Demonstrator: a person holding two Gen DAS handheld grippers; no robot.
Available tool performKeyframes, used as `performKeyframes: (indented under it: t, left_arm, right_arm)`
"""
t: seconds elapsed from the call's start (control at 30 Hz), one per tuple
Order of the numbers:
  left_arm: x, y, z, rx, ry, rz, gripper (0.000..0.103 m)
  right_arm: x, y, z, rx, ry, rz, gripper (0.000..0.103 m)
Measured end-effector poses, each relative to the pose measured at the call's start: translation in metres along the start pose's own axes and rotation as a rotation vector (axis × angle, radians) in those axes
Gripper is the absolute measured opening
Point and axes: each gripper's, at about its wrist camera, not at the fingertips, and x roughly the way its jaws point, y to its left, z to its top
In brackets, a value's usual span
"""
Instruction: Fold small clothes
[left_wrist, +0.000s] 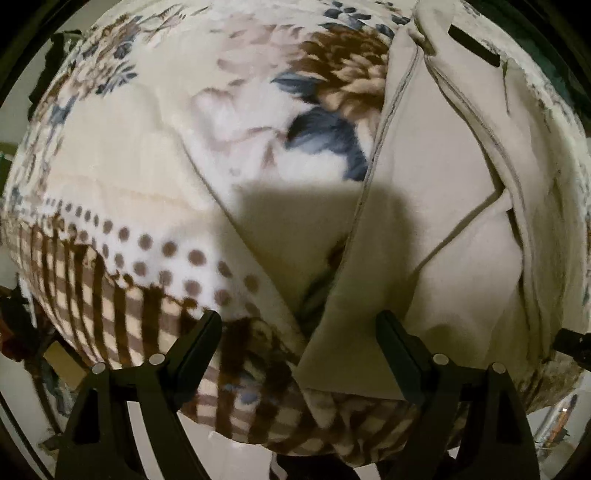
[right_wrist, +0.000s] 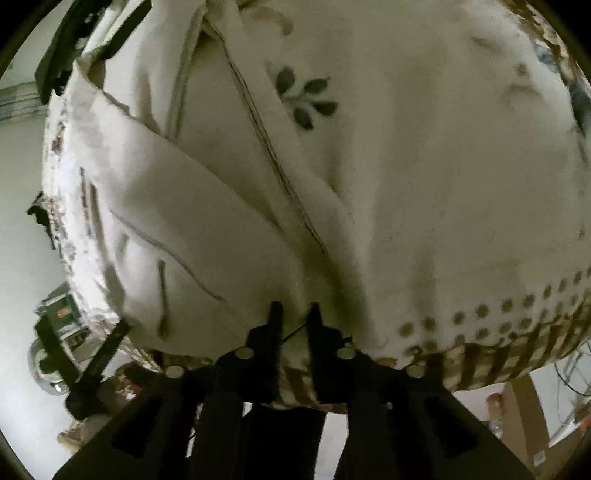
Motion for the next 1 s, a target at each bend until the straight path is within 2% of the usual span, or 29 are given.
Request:
performKeyframes:
  t: [0.07, 0.17, 0.27, 0.33, 0.37, 0.4, 0.43, 0.47, 0.63, 0.77, 0.8, 0.9, 0.93, 1.0]
  left_arm:
    - [0.004, 0.012, -0.001, -0.001, 0.016, -0.039, 0.084]
    - [0.023, 0.02, -0.002, 0.003, 0.086, -0.094, 0.084]
    - [0.026, 0.022, -0.005, 0.0, 0.061, -0.103, 0.083]
    - [0.018, 0.026, -0.009, -0.01, 0.018, -0.101, 0.049]
    - [0.016, 0.027, -0.013, -0.007, 0.013, -0.092, 0.041]
    - [0.013, 0.029, -0.015, -0.002, 0.006, -0.07, 0.023]
    - [0.01, 0.034, -0.018, -0.003, -0.002, -0.054, 0.011]
    - [0.006, 0.036, -0.021, -0.007, -0.007, -0.06, 0.009]
    - [-0.013, 0.069, -0.03, -0.105, -0.021, -0.147, 0.006]
    - [-0.009, 0.094, -0.033, -0.155, 0.0, -0.218, 0.007]
    - [-0.005, 0.098, -0.033, -0.172, 0.018, -0.238, 0.012]
    - [0.014, 0.11, -0.03, -0.204, 0.084, -0.292, 0.02]
    - [0.016, 0.112, -0.031, -0.203, 0.088, -0.302, 0.02]
    - [0.016, 0.115, -0.033, -0.184, 0.08, -0.302, 0.02]
  right_arm:
    - [-0.012, -0.015, -0.001, 0.034, -0.037, -0.013, 0.045]
    - [-0.013, -0.04, -0.003, 0.093, -0.036, -0.038, 0.047]
    - [-0.001, -0.058, -0.006, 0.152, -0.003, -0.003, 0.047]
    - [0.015, -0.06, -0.01, 0.187, 0.022, 0.057, 0.047]
    - [0.019, -0.063, -0.011, 0.203, 0.026, 0.086, 0.047]
    - [0.018, -0.066, -0.013, 0.217, 0.01, 0.093, 0.044]
    - [0.014, -0.07, -0.016, 0.24, -0.016, 0.094, 0.015]
    - [0.011, -0.075, -0.019, 0.264, -0.027, 0.112, 0.004]
    - [-0.018, -0.095, -0.029, 0.333, -0.13, 0.073, 0.004]
    - [-0.015, -0.089, -0.02, 0.264, -0.07, 0.099, 0.004]
    - [-0.01, -0.085, -0.019, 0.253, -0.055, 0.094, 0.004]
    - [-0.008, -0.085, -0.017, 0.237, -0.043, 0.063, 0.019]
    - [-0.009, -0.089, -0.016, 0.235, -0.05, 0.051, 0.035]
    - [-0.003, -0.095, -0.014, 0.233, -0.036, 0.07, 0.039]
